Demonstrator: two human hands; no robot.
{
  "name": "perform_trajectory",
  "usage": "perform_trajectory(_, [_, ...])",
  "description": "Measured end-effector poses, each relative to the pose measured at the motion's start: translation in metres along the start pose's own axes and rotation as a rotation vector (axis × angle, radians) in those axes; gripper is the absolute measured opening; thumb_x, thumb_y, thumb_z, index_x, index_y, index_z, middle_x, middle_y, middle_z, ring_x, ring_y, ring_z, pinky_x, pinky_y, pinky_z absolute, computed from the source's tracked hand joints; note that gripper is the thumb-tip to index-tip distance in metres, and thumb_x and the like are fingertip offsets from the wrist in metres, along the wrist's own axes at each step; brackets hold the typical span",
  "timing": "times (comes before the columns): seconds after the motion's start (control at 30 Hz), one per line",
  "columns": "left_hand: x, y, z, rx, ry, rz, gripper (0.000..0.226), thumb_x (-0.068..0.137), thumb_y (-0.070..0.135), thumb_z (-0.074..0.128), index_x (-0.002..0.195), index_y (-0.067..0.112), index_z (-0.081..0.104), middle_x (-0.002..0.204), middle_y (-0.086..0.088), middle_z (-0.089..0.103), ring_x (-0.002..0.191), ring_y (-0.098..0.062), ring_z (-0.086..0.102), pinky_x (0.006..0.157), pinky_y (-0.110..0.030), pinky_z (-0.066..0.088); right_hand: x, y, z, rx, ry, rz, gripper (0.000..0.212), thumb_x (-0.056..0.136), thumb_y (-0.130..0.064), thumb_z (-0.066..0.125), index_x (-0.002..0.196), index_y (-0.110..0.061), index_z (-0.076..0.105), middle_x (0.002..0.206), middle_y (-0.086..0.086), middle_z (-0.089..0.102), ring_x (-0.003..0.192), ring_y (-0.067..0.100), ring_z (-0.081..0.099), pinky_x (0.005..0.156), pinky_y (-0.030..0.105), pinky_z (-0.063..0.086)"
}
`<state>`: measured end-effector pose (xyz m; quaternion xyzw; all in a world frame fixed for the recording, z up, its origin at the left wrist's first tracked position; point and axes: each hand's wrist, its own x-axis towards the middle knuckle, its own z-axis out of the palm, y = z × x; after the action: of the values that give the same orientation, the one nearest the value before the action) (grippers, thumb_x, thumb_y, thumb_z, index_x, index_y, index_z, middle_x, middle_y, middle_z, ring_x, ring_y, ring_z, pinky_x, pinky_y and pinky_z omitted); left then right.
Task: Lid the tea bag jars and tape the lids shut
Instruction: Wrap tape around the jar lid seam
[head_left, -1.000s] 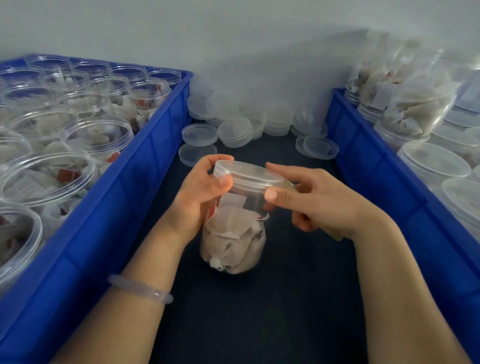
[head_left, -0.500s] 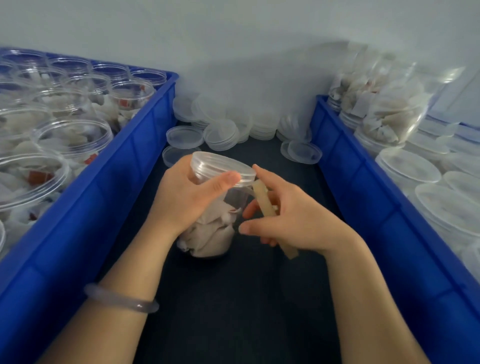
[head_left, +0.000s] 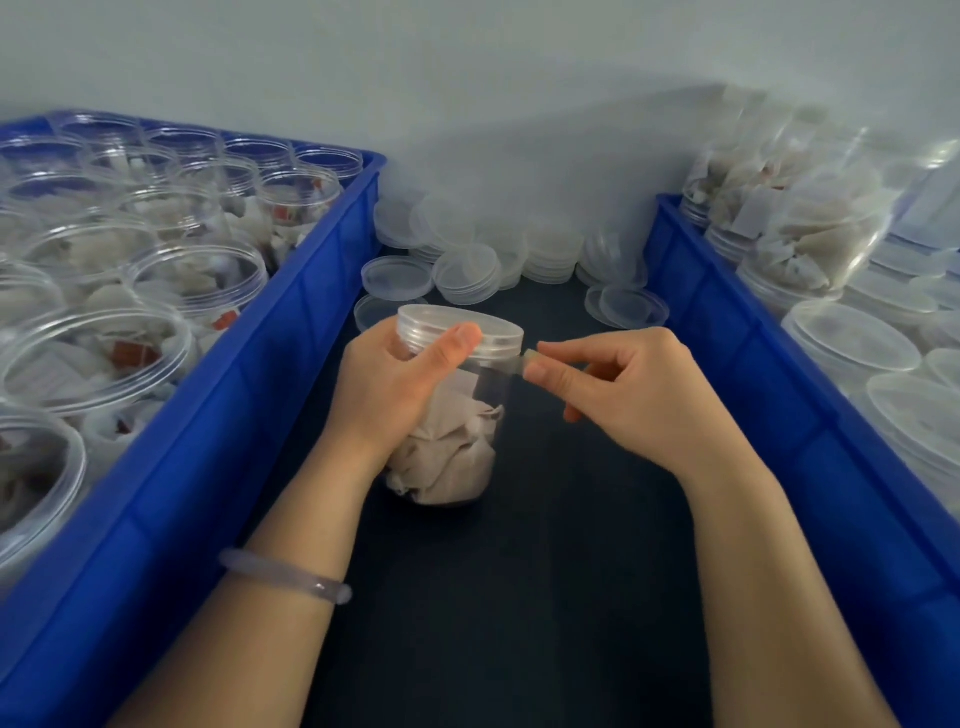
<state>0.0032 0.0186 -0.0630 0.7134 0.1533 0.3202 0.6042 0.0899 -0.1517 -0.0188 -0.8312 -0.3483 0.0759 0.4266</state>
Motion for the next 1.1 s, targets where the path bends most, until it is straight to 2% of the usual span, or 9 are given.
perform_trajectory(0.17, [0.000, -0.004, -0.001, -0.129, -0.181, -0.091, 0.035, 0.060, 0.068, 0.067, 0.079, 0.039, 0.075, 0.089, 0.003, 0.074, 0.086, -0.013, 0.070, 0.072, -0.026, 0.054, 0.006, 0.005, 0.006, 0.048, 0.028, -0.012, 0.075, 0.051, -0.074, 0.053, 0.111, -0.031, 0.070, 0.057, -0.023, 0.064, 0.052, -0.009, 0.059, 0.048, 0.002, 0.038])
perform_trajectory(0.33, [0.002, -0.012, -0.003, -0.248, -0.332, -0.141, 0.080, 0.046, 0.081, 0.070, 0.098, 0.019, 0.071, 0.099, -0.007, 0.073, 0.094, -0.021, 0.069, 0.074, -0.026, 0.055, 0.004, 0.013, 0.015, 0.052, 0.026, -0.029, 0.089, 0.052, -0.080, 0.050, 0.126, -0.033, 0.061, 0.068, -0.013, 0.066, 0.070, -0.001, 0.063, 0.063, 0.011, 0.044])
perform_trajectory(0.43, [0.000, -0.014, -0.008, -0.293, -0.444, -0.203, 0.085, 0.046, 0.083, 0.067, 0.101, 0.018, 0.072, 0.101, -0.006, 0.073, 0.095, -0.019, 0.069, 0.073, -0.024, 0.054, 0.002, 0.014, 0.023, 0.085, -0.044, -0.034, 0.089, 0.055, -0.081, 0.047, 0.132, -0.037, 0.055, 0.090, -0.022, 0.064, 0.090, 0.001, 0.058, 0.083, 0.020, 0.047])
perform_trajectory(0.5, [-0.003, -0.009, -0.006, -0.239, -0.417, -0.228, 0.074, 0.048, 0.087, 0.060, 0.093, 0.030, 0.075, 0.099, 0.003, 0.074, 0.094, -0.010, 0.069, 0.075, -0.024, 0.054, 0.001, 0.014, 0.025, 0.079, -0.037, -0.022, 0.085, 0.058, -0.081, 0.043, 0.129, -0.037, 0.057, 0.107, -0.022, 0.065, 0.098, 0.003, 0.060, 0.088, 0.023, 0.048])
perform_trajectory(0.63, [-0.001, 0.000, -0.005, 0.073, -0.051, -0.007, 0.084, 0.056, 0.082, 0.050, 0.116, 0.025, 0.063, 0.090, 0.015, 0.066, 0.090, 0.003, 0.063, 0.083, -0.023, 0.055, -0.002, 0.010, 0.025, -0.016, 0.053, 0.011, 0.090, 0.059, -0.084, 0.035, 0.129, -0.034, 0.059, 0.092, -0.022, 0.063, 0.088, 0.000, 0.058, 0.072, 0.014, 0.042])
perform_trajectory(0.73, [-0.006, 0.006, 0.000, 0.229, -0.153, -0.038, 0.114, 0.041, 0.091, 0.053, 0.137, 0.029, 0.044, 0.102, 0.026, 0.057, 0.093, 0.013, 0.056, 0.068, -0.009, 0.047, -0.007, 0.006, 0.028, -0.151, 0.074, -0.008, 0.095, 0.063, -0.084, 0.031, 0.140, -0.030, 0.047, 0.110, -0.019, 0.060, 0.100, 0.001, 0.054, 0.074, 0.016, 0.040])
perform_trajectory(0.83, [-0.004, 0.002, 0.003, 0.185, -0.071, -0.071, 0.116, 0.040, 0.082, 0.061, 0.139, 0.026, 0.041, 0.098, 0.028, 0.054, 0.087, 0.024, 0.052, 0.065, -0.001, 0.044, -0.008, 0.002, 0.021, -0.060, -0.104, 0.015, 0.079, 0.077, -0.069, 0.045, 0.148, -0.038, 0.027, 0.106, -0.021, 0.050, 0.090, -0.003, 0.045, 0.074, 0.018, 0.039])
perform_trajectory(0.97, [-0.001, 0.000, -0.006, 0.038, -0.125, -0.102, 0.082, 0.046, 0.074, 0.066, 0.115, 0.031, 0.058, 0.097, 0.015, 0.069, 0.094, 0.001, 0.065, 0.087, -0.030, 0.054, -0.009, -0.001, -0.001, -0.032, -0.102, 0.014, 0.071, 0.065, -0.066, 0.053, 0.132, -0.043, 0.051, 0.084, -0.015, 0.067, 0.063, -0.005, 0.056, 0.067, 0.021, 0.043])
perform_trajectory(1.1, [-0.004, -0.001, -0.002, -0.039, -0.205, -0.115, 0.085, 0.053, 0.063, 0.076, 0.124, 0.021, 0.057, 0.108, 0.004, 0.068, 0.102, -0.010, 0.066, 0.088, -0.032, 0.054, -0.012, -0.002, -0.010, -0.024, -0.032, 0.020, 0.070, 0.054, -0.070, 0.049, 0.113, -0.037, 0.065, 0.068, -0.017, 0.069, 0.053, -0.006, 0.058, 0.056, 0.016, 0.042])
